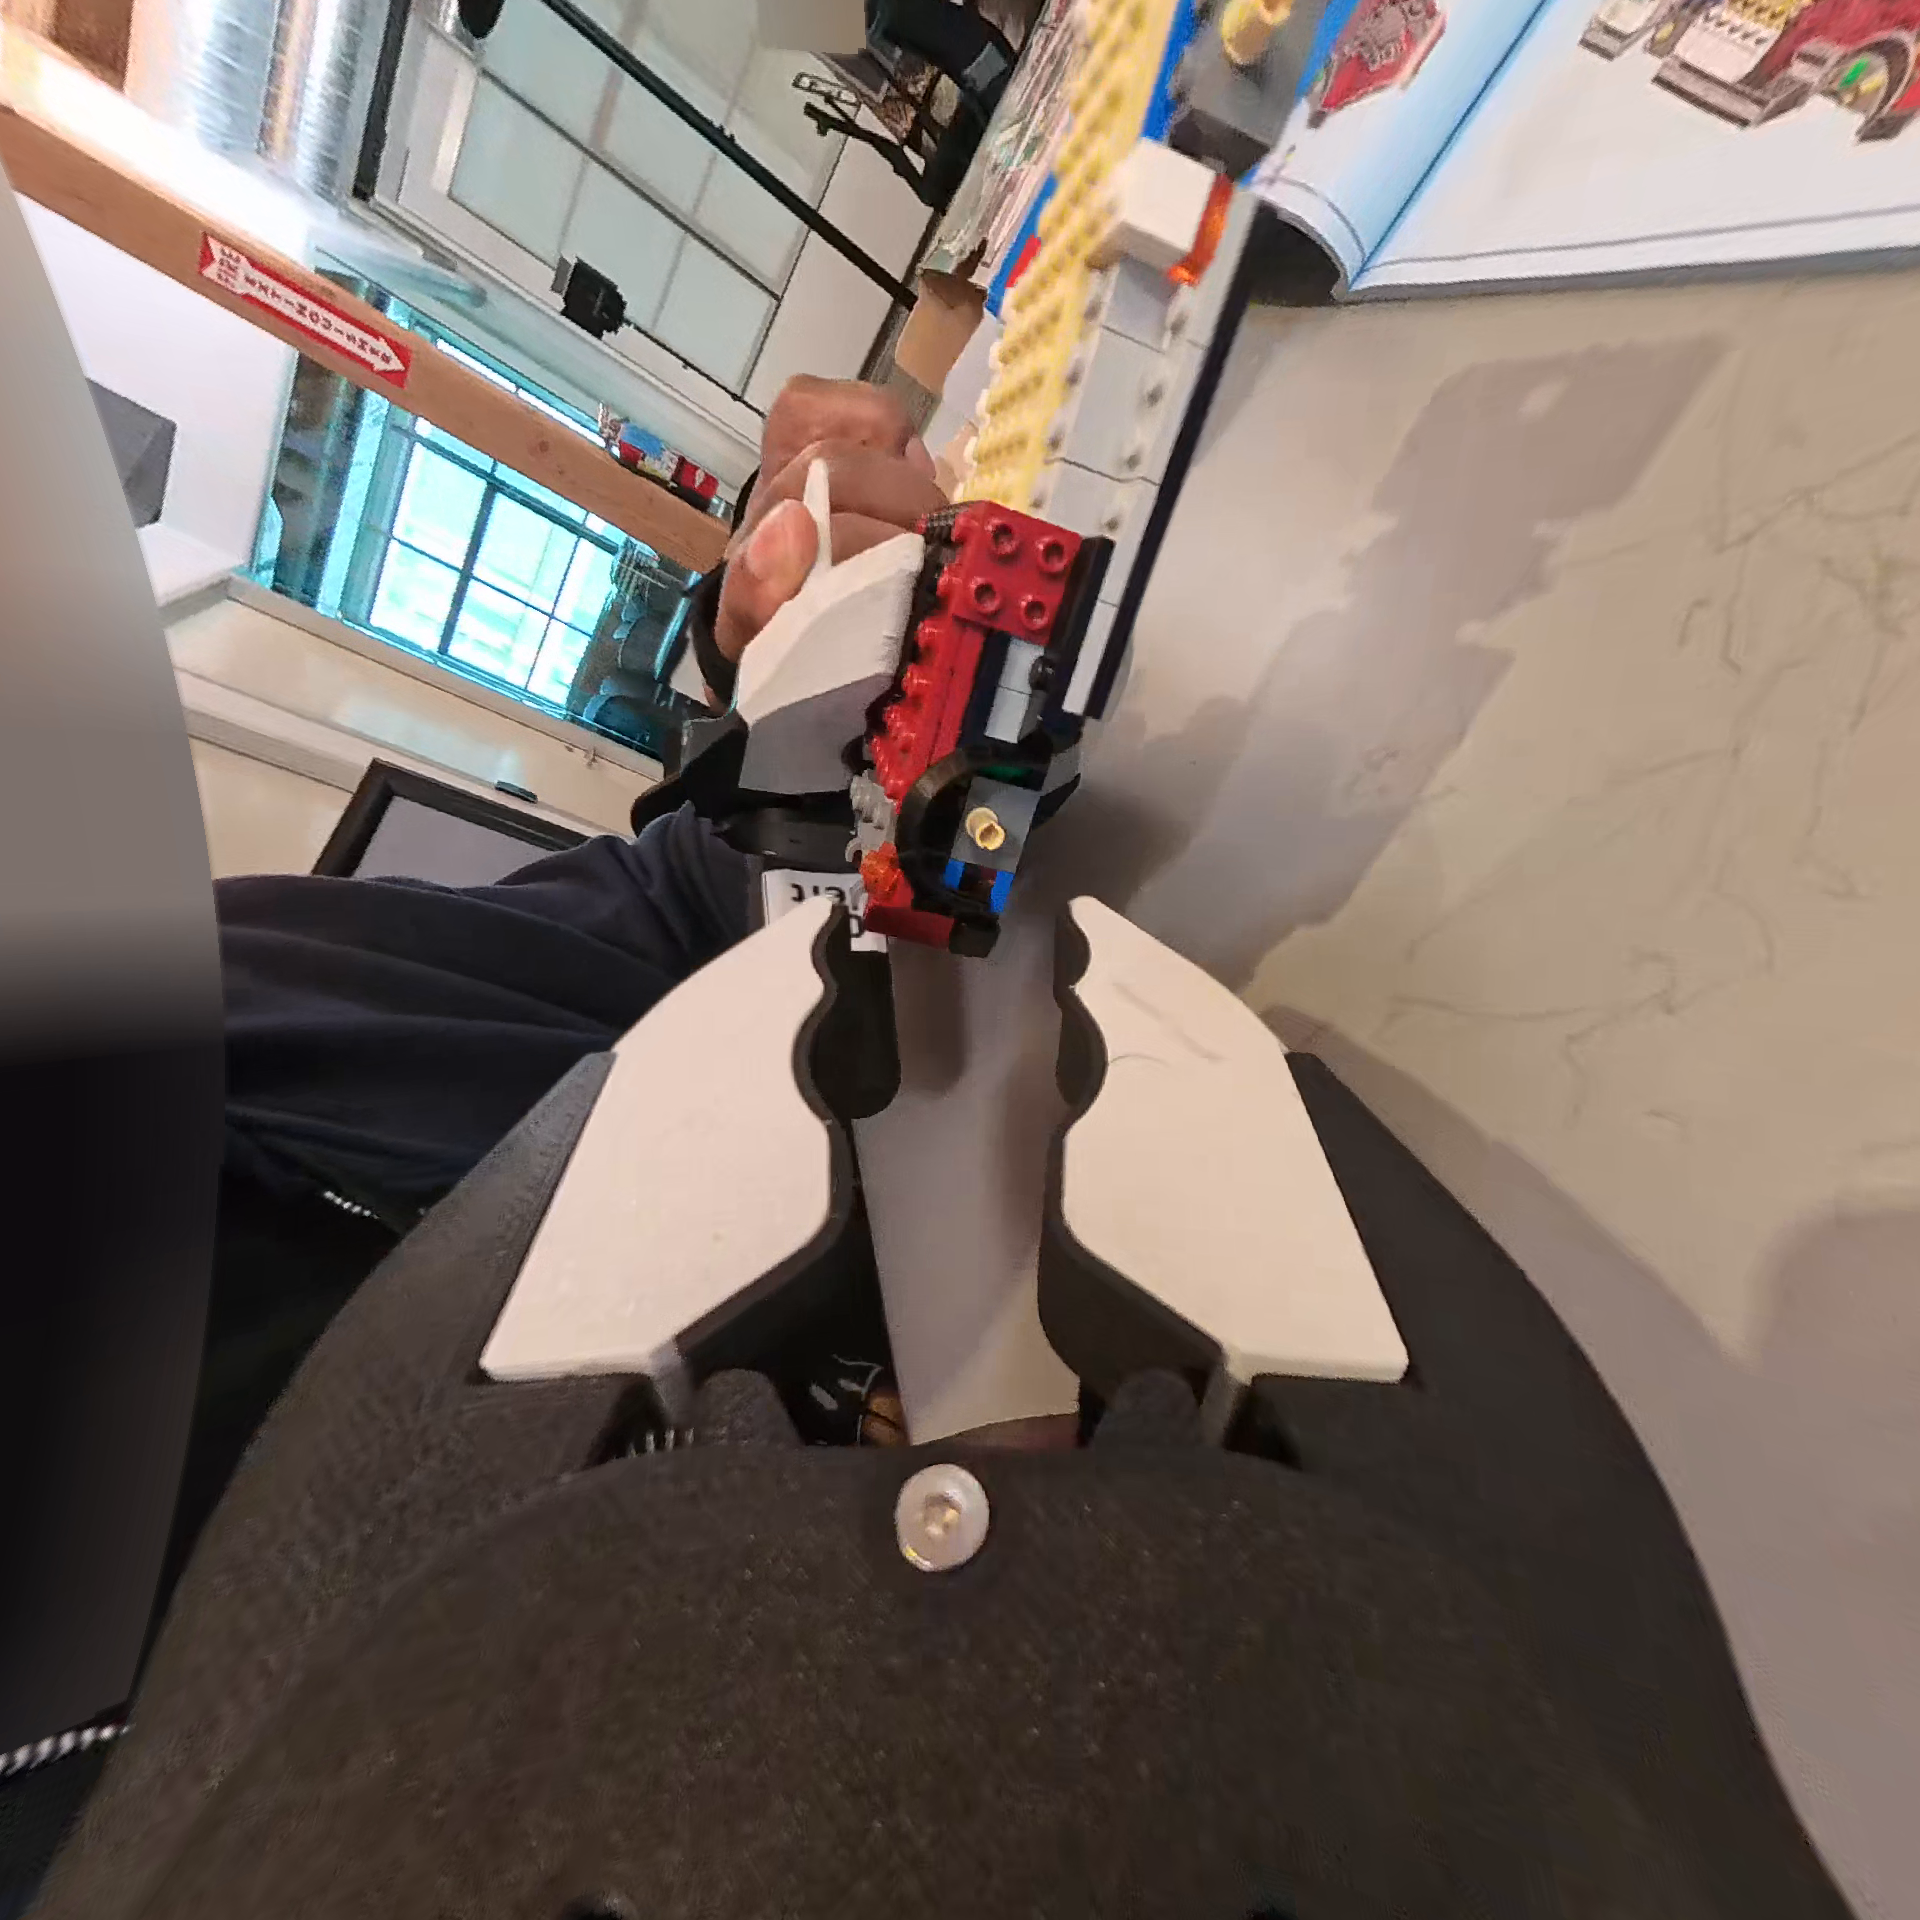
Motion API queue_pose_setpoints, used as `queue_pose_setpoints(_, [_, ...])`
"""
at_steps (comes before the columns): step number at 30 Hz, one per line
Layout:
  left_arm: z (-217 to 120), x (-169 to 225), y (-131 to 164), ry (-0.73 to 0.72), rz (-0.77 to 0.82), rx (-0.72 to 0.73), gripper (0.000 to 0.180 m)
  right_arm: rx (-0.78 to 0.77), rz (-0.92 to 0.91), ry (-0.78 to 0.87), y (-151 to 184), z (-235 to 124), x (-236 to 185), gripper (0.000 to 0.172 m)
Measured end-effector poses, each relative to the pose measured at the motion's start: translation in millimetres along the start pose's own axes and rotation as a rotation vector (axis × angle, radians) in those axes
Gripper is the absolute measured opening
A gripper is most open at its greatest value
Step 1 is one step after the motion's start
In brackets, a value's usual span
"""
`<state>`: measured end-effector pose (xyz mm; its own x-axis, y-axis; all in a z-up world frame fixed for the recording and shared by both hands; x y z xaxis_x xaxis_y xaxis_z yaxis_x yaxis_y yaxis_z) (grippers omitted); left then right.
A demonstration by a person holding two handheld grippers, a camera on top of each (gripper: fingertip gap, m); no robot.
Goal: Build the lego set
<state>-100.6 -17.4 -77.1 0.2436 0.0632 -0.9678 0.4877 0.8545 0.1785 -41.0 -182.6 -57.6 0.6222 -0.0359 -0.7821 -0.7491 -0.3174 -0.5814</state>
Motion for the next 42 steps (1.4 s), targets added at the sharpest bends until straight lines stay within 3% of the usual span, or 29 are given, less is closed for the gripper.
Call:
queue_pose_setpoints(8, [0,-2,-5,-0.046,0.037,0.013,0.033,0.019,0.109,-0.037,7,3,-3,0.037])
queue_pose_setpoints(22, [-3,-6,-11,-0.081,0.047,0.051,0.033,0.043,0.145,-0.092,13,3,-8,0.031])
queue_pose_setpoints(40, [-3,-6,-12,-0.053,0.016,0.037,0.032,0.029,0.025,-0.061,16,5,-14,0.027])
queue_pose_setpoints(42, [-2,-2,-13,-0.013,0.003,0.038,0.032,0.044,-0.003,-0.035,13,1,-14,0.016])
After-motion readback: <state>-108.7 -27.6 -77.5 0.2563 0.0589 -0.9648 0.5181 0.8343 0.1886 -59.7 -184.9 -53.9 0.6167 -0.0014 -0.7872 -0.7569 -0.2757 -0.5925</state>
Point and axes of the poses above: each gripper's, where its closed fingertips meet, z out along the fingers, y out of its underside, x = y × z across the jaws, the point moved 10 cm from there along -z, back along the fingers, and after that the axes turned 4 degrees about -z, right-handed, at the moved point
